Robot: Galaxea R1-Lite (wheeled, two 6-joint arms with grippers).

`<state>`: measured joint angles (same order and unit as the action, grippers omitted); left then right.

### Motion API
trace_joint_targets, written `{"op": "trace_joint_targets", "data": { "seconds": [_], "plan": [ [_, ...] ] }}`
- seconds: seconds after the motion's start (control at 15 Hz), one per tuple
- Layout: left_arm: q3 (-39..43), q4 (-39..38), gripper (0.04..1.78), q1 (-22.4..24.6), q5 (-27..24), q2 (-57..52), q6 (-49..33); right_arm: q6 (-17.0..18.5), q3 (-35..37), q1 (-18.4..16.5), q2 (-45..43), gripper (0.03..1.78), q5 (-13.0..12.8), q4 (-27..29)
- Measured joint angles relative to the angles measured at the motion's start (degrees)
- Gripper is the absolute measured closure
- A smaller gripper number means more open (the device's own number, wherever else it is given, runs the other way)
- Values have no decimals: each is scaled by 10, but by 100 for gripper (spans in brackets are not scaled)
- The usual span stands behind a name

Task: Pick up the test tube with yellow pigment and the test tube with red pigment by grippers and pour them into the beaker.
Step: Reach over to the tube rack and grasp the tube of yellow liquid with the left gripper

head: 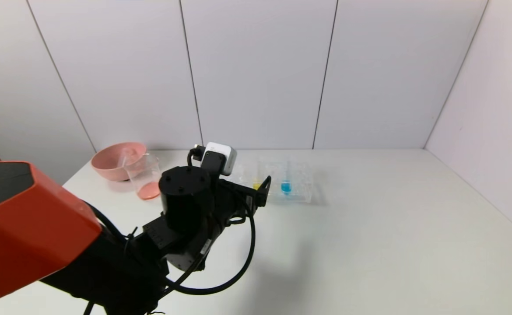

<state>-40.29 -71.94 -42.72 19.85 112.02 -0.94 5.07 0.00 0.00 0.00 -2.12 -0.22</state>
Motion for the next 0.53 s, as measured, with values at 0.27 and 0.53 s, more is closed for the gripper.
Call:
{"op": "trace_joint_targets", "data": {
  "seconds": [0.27, 0.53],
  "plan": [
    [-68, -7, 6, -14, 73, 65, -1, 0, 0, 0, 0, 10, 0, 0],
    [-127, -6, 6, -19, 118, 108, 1, 0, 0, 0, 0, 10, 0, 0]
  ]
}}
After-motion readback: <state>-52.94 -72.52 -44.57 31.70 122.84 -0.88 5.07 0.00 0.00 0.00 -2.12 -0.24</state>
